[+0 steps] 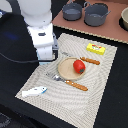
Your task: Interact with the objects in diverse but meaningful ways.
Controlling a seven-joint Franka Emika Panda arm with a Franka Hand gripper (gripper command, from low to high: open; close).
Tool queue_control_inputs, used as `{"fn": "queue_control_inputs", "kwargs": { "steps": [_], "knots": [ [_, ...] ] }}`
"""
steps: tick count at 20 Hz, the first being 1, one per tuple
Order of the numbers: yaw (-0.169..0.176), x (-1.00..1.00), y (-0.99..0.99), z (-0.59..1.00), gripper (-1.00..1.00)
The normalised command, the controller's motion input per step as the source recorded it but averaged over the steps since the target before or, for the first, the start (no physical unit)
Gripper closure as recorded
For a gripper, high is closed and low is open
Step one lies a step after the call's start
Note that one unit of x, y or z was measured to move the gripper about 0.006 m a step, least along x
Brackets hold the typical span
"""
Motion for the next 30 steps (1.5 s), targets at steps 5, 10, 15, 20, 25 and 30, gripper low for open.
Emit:
{"fn": "queue_control_inputs", "kwargs": {
  "steps": [5, 10, 15, 20, 25, 30],
  "knots": [
    [0.0, -0.23, 0.02, -0.43, 1.0],
    [0.0, -0.26, 0.0, -0.33, 1.0],
    [0.0, -0.08, -0.02, 0.12, 1.0],
    [0.001, 0.07, 0.02, 0.51, 1.0],
    [0.083, 0.53, 0.63, 0.96, 1.0],
    [0.093, 0.62, 0.79, 0.77, 1.0]
  ]
}}
